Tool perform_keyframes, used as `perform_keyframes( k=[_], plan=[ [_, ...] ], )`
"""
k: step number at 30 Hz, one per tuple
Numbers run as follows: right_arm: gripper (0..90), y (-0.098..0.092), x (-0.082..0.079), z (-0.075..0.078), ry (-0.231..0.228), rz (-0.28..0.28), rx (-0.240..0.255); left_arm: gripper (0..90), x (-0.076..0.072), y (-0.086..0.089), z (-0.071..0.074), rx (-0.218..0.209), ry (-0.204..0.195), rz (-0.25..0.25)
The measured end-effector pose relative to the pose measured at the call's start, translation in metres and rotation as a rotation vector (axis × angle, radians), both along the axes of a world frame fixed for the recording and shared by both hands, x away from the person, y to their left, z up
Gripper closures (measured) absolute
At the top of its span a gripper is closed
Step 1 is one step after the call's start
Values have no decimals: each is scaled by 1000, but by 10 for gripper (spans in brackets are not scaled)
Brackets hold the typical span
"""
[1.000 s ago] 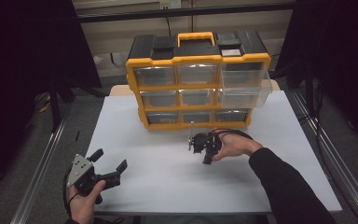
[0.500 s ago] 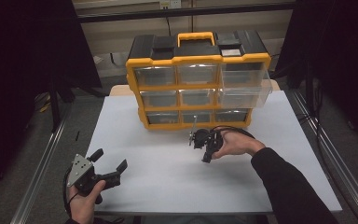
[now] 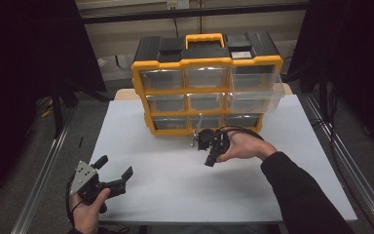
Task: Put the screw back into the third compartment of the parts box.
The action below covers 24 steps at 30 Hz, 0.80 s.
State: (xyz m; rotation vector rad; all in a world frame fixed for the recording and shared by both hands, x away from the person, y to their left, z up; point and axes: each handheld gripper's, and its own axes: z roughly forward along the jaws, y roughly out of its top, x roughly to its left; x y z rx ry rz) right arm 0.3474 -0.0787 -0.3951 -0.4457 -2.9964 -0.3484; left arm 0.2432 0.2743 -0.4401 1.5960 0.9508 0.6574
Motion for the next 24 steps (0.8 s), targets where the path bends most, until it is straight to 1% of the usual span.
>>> perform_keyframes(
  k=[2,3,7,8,16,17,18,21,22,24],
  plan=[
    [884,0,0,6,-16,12,23,23,0,0,0,0,0,0],
    [884,1,-1,8,-28,13,26,23,0,0,0,0,0,0],
    [884,2,-3,17,-44,28,38,23,0,0,0,4,1,1],
    [884,2,-3,19,-51,40,55,23,0,0,0,4,0,1],
    [883,3,-4,35,-71,19,87,23,0,0,0,3,0,1],
    [883,4,-4,39,-72,6,86,23,0,0,0,2,-1,0],
    [883,4,-5,41,-81,17,92,23,0,0,0,2,-1,0],
    [883,7,-8,47,-87,19,93,23,0,0,0,0,0,0],
    [883,7,-9,49,-91,26,98,23,0,0,0,0,0,0],
    [883,8,-11,54,-89,21,106,23,0,0,0,1,0,-2]
  ],
)
